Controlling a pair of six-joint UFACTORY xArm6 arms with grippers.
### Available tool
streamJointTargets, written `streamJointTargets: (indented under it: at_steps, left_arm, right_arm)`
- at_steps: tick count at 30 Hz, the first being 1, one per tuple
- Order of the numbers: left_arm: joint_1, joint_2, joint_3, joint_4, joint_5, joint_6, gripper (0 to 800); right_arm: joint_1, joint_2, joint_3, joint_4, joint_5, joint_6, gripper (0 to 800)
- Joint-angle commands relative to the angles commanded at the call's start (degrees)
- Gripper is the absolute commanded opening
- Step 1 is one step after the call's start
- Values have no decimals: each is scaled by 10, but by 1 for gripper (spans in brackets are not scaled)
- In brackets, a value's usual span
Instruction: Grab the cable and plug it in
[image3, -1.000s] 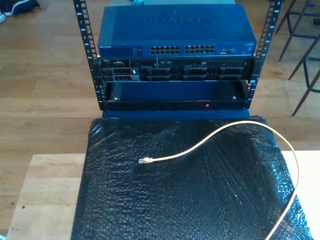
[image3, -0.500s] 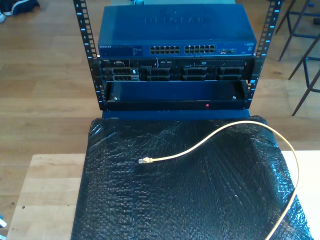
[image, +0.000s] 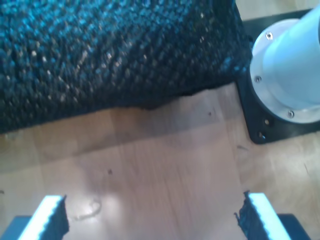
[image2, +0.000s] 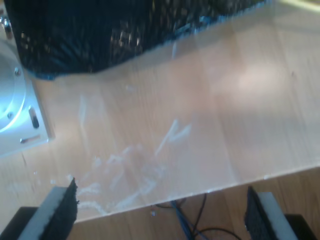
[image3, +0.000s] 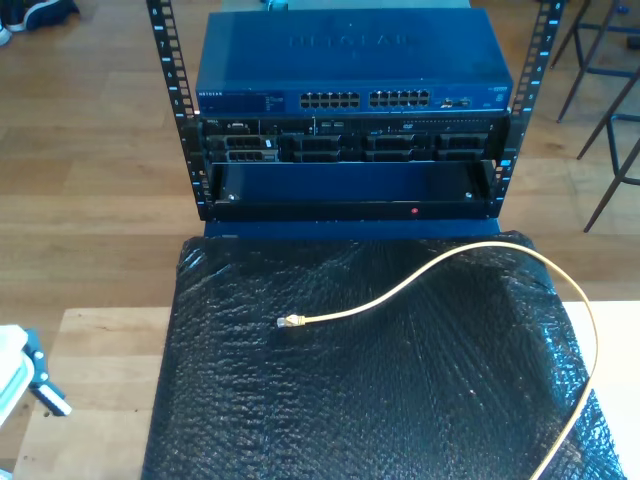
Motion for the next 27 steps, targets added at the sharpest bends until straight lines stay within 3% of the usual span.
streamJointTargets:
  at_steps: [7, 11, 19, 27]
  left_arm:
    - [-43, 1, 0, -2, -4, -44, 799]
    - [-62, 3, -4, -4, -4, -57, 799]
    - [-68, 26, -23, -25, -4, -68, 799]
    - [-68, 63, -54, -61, -5, -69, 799]
  right_arm:
    - [94, -11, -4, 5, -31, 40, 790]
    - [135, -13, -4, 46, -54, 58, 767]
    - [193, -16, -13, 133, -84, 71, 776]
    - [283, 13, -18, 141, -180, 105, 777]
